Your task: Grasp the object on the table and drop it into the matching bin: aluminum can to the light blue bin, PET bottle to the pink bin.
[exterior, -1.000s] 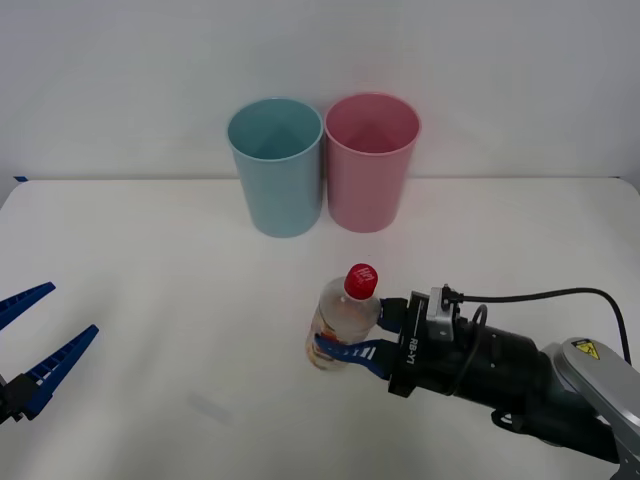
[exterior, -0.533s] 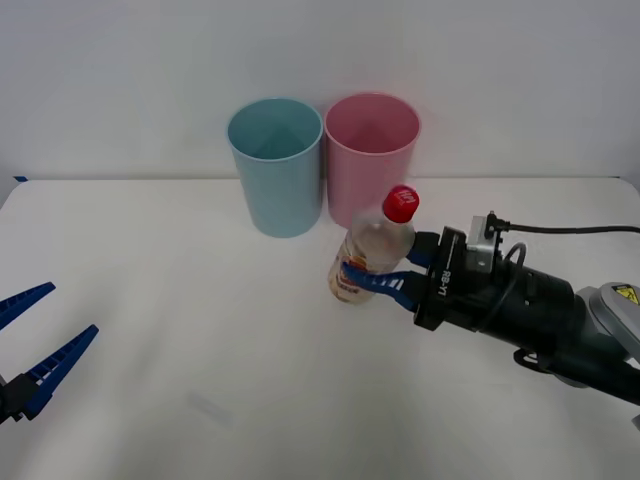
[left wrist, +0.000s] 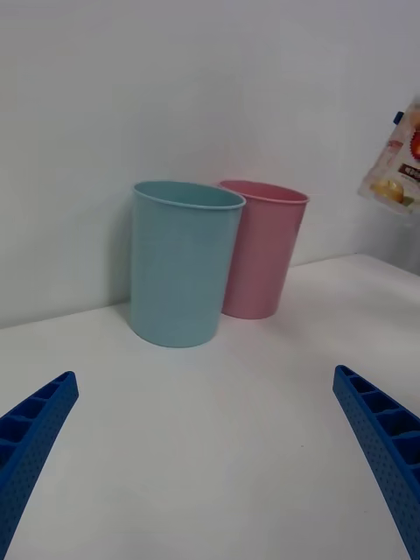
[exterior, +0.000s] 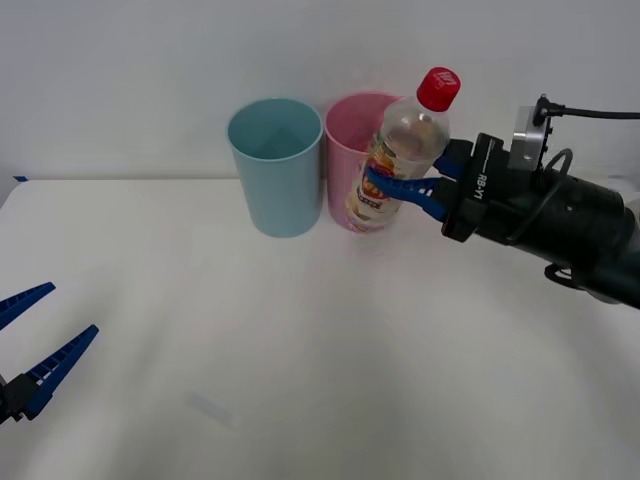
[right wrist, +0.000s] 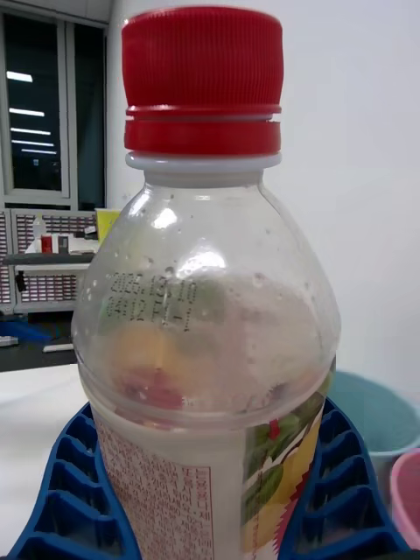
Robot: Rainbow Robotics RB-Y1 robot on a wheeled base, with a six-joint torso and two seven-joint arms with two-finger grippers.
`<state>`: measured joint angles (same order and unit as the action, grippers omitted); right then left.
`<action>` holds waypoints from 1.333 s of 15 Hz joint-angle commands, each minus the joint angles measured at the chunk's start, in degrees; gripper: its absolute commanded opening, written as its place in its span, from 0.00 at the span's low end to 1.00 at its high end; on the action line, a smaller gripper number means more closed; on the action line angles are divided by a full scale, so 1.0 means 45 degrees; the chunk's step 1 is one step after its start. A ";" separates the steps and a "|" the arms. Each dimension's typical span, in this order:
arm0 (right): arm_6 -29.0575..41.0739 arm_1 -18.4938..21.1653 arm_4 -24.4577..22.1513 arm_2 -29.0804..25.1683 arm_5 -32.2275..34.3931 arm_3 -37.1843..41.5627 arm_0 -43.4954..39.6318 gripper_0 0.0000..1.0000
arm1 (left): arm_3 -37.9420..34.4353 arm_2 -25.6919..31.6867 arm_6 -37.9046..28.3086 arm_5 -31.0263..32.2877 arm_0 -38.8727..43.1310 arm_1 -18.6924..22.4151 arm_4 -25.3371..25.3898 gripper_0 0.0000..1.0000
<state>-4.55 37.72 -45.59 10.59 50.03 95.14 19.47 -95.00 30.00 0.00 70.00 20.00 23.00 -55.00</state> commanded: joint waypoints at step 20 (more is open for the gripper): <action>0.1011 -0.0375 -0.1588 -0.0009 -0.2054 -0.5008 0.4442 0.00 | 0.0000 0.0000 0.0001 0.0000 0.0000 0.0000 0.0000 1.00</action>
<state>-0.08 37.09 -51.83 10.56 39.36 74.47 38.07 -95.00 30.00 0.00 70.00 20.00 23.00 -55.00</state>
